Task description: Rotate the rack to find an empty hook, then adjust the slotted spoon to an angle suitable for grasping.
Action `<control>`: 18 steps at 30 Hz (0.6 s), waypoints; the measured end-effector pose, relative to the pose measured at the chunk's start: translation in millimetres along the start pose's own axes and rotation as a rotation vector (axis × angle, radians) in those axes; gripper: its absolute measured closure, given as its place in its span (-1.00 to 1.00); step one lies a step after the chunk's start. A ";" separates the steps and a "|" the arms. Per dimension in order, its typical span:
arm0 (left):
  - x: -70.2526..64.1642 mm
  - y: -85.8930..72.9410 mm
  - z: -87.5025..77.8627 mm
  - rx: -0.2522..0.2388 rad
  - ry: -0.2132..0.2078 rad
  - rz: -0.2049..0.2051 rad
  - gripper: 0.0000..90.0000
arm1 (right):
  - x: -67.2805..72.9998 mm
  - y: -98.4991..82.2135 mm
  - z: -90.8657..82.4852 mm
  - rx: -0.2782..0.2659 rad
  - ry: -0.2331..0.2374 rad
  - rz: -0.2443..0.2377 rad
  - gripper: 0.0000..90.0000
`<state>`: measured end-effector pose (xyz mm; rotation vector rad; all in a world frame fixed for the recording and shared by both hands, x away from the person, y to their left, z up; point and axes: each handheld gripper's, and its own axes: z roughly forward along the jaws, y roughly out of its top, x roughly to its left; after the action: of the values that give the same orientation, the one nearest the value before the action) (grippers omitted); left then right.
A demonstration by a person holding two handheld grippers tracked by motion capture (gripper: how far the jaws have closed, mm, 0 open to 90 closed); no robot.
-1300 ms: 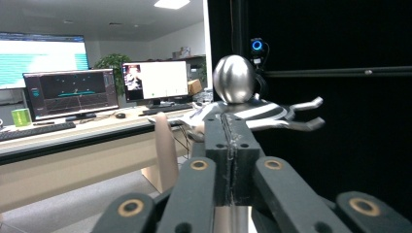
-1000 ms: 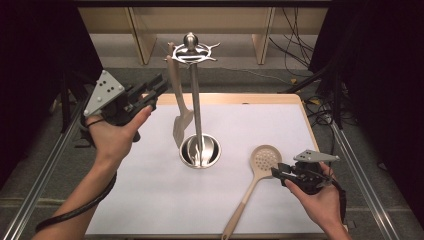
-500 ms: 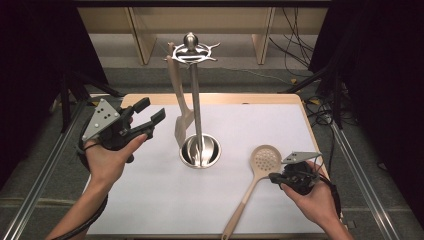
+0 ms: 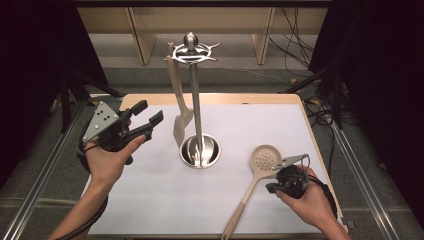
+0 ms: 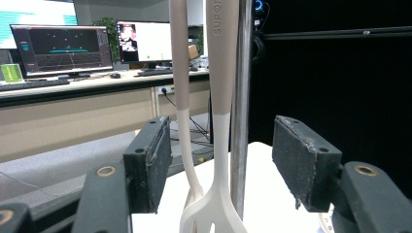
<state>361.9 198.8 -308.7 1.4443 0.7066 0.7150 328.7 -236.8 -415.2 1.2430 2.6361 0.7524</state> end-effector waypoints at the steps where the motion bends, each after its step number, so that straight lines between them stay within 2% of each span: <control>1: -1.7 -0.2 -1.7 0.015 0.009 -0.030 -0.14 | 4.4 -0.4 0.2 0.026 0.010 0.038 1.00; 2: 1.1 1.0 -1.1 -0.003 0.004 -0.002 -0.14 | 4.2 -0.6 1.2 0.033 0.012 0.029 1.00; 8: 3.1 2.8 -4.2 -0.015 0.005 -0.010 -0.14 | 5.7 -1.3 4.5 0.065 0.018 -0.001 1.00; 13: 3.2 2.1 -4.6 -0.013 0.009 -0.013 -0.14 | 7.8 -2.3 9.2 0.121 0.029 -0.033 1.00; 17: 4.6 2.5 -3.5 -0.011 0.013 -0.012 -0.14 | 9.5 -3.9 13.7 0.159 0.039 -0.046 1.00; 18: 4.8 2.8 -3.3 -0.012 0.014 -0.013 -0.14 | 11.0 -4.5 14.5 0.180 0.043 -0.036 1.00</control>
<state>362.2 204.6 -306.0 1.4242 0.7209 0.7187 323.1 -225.4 -429.0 1.2295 2.8061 0.5522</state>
